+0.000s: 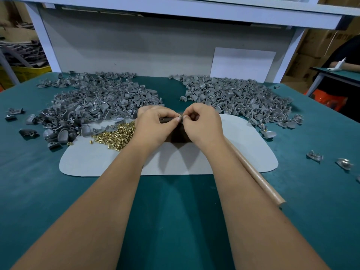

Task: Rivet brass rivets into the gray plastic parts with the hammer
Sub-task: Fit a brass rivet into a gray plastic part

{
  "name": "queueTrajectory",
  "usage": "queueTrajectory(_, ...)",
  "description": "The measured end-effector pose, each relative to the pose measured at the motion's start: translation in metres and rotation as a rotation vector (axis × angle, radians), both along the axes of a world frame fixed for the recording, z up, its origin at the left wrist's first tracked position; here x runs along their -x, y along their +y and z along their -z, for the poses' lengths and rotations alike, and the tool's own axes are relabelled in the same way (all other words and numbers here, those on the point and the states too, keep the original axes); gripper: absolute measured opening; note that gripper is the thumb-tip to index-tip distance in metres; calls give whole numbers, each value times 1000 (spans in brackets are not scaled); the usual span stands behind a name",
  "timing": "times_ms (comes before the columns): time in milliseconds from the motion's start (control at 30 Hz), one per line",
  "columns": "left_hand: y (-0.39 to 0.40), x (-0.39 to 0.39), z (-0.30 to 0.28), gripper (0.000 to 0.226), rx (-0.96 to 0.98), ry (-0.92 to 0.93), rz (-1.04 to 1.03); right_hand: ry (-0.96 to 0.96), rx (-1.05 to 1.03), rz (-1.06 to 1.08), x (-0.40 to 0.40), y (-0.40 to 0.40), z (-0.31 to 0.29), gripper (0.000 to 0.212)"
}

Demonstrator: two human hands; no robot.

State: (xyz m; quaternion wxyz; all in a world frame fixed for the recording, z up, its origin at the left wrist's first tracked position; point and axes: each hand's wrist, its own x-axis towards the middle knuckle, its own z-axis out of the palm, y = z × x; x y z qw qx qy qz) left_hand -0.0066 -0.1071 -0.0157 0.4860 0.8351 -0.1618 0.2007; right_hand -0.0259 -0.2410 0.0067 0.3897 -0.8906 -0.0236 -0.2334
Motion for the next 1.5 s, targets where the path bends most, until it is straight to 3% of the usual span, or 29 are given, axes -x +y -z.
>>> queueTrajectory(333, -1, 6, -4, 9, 32, 66, -1, -7, -80, -12, 0, -3, 7, 20)
queueTrajectory(433, -1, 8, -5, 17, 25, 82, -19, -55, -72, -31, 1, -5, 11, 16)
queueTrajectory(567, -3, 11, -7, 18, 7, 97, -99, -47, -328, -41, 2, -5, 11, 20)
queueTrajectory(867, -2, 10, -9, 14, 24, 123, -95, -16, -398, -18, -1, -6, 7, 23)
queueTrajectory(1100, -3, 11, -9, 10, -40, 95, -119, 29, -368, -49, 0, -9, 3, 22)
queueTrajectory(1500, -3, 10, -8, 15, -103, 4, -119, -29, 1, -68, -1, -8, 2, 11)
